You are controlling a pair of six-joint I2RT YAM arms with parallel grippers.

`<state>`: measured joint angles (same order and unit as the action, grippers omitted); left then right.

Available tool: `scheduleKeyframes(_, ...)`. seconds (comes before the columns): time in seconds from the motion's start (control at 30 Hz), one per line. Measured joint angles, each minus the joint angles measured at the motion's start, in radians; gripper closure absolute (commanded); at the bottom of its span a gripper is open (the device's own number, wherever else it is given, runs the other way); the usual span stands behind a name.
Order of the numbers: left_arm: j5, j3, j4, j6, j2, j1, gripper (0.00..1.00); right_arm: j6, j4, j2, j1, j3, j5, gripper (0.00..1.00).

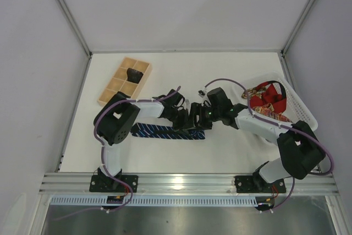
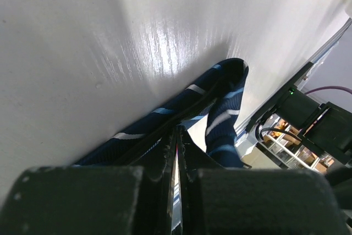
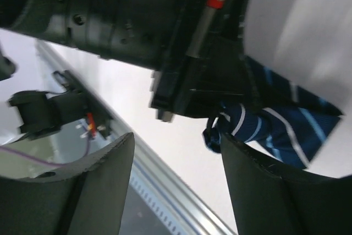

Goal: Roll the ties
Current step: Roll the tie

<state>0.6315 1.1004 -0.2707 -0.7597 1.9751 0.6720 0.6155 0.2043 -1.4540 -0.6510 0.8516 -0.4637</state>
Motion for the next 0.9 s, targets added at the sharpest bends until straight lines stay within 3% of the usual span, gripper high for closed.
scheduleKeyframes(0.2,-0.001,0.000,-0.001,0.001,-0.001,0.000,0.89,0.048,-0.055,-0.018,0.033,-0.005,-0.128,0.42)
scheduleKeyframes(0.47,-0.008,0.002,-0.005,0.002,-0.003,0.003,0.88,0.054,-0.002,0.031,0.123,-0.009,-0.126,0.44)
scheduleKeyframes(0.57,-0.010,0.002,-0.006,0.002,-0.004,0.003,0.88,0.047,0.033,0.074,0.159,-0.026,-0.101,0.52)
scheduleKeyframes(0.6,-0.010,0.002,-0.006,0.002,-0.004,0.003,0.88,0.044,0.043,0.084,0.169,-0.032,-0.092,0.61)
scheduleKeyframes(0.7,-0.011,0.002,-0.006,0.002,-0.004,0.003,0.88,0.039,0.057,0.089,0.178,-0.062,-0.074,0.72)
scheduleKeyframes(0.9,-0.016,0.002,-0.008,0.003,-0.006,0.004,0.88,0.043,0.076,0.073,0.177,-0.137,-0.028,0.86)
